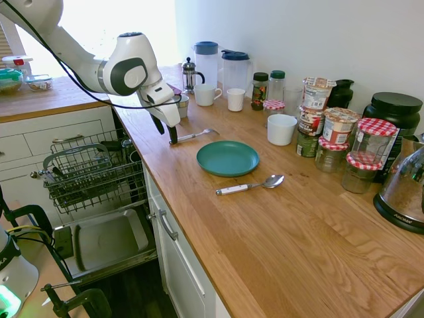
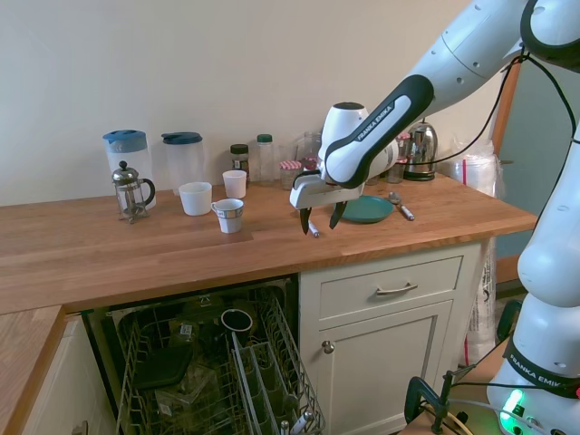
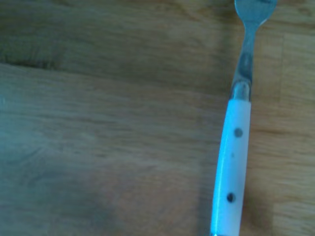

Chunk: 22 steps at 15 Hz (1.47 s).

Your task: Put the fork in the dishwasher

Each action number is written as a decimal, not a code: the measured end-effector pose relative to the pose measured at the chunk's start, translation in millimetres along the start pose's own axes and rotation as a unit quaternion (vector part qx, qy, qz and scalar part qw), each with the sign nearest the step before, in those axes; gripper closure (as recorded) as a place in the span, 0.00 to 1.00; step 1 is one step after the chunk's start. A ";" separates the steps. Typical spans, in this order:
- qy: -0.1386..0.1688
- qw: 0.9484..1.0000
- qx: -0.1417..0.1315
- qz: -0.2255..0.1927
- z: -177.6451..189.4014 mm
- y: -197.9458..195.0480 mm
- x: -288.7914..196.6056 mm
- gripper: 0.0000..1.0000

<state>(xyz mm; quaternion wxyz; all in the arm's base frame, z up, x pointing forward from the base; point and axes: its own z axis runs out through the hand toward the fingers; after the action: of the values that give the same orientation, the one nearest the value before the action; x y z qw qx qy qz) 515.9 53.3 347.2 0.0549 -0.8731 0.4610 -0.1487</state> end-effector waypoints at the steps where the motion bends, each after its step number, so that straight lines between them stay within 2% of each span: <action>1: 0.011 1.000 0.000 0.007 1.6 -2.2 0.9 0.00; 3: 0.024 1.000 -0.003 0.017 7.4 -4.3 2.2 0.00; 7: 0.026 0.999 -0.008 0.022 16.5 -9.7 0.5 0.00; 8: 0.026 0.999 -0.009 0.023 18.2 -10.2 -0.2 1.00; 22: 0.033 0.999 -0.010 0.037 30.6 -22.6 12.4 1.00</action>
<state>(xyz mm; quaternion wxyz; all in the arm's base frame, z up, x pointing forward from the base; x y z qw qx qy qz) 549.8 54.7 326.0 0.0357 -0.8507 0.4957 -0.1709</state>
